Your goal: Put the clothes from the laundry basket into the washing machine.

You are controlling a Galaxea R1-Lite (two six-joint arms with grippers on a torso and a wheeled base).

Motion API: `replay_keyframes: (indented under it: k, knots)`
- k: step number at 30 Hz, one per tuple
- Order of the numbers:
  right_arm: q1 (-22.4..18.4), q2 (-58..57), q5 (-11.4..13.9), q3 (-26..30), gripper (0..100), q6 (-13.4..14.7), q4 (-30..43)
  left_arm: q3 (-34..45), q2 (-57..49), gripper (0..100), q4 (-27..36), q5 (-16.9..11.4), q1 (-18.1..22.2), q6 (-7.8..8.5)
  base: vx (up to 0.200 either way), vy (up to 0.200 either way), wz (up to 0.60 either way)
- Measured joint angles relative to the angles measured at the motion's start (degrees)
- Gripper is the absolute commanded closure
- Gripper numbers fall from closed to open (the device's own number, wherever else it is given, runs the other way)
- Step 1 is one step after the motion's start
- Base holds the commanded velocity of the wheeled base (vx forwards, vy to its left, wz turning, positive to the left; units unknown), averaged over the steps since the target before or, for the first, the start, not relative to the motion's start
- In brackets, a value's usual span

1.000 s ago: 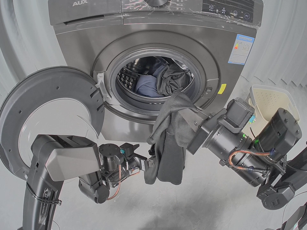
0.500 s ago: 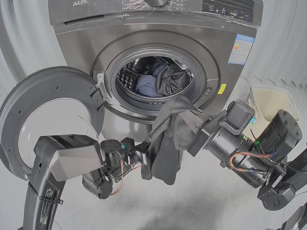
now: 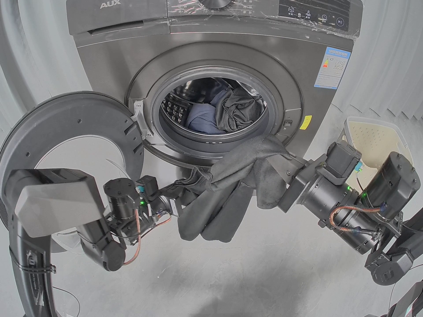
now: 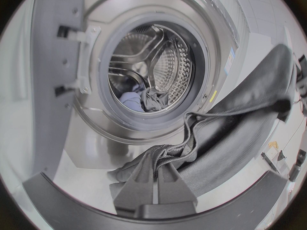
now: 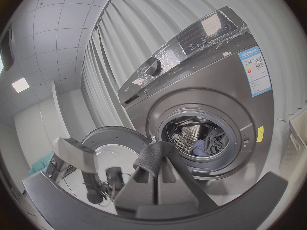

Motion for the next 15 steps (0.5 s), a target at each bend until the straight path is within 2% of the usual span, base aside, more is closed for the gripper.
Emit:
replay_keyframes:
  k: [5, 10, 15]
  knots:
    - [-1.2, -1.0, 0.2, 3.9, 100, -0.2, -0.3, 7.4, -8.7, 100, 0.0, -1.2, 1.0, -0.04, 0.000, 0.000, 0.00]
    - [-2.6, -1.8, 0.3, 7.8, 100, -0.4, -0.6, 10.1, -14.3, 100, 0.1, -1.8, 1.1, -0.06, 0.000, 0.000, 0.00]
    - [-3.5, -2.2, 0.3, 7.1, 100, -0.1, -0.7, 10.8, -18.4, 100, 0.1, -3.5, 0.4, -0.37, 0.000, 0.000, 0.00]
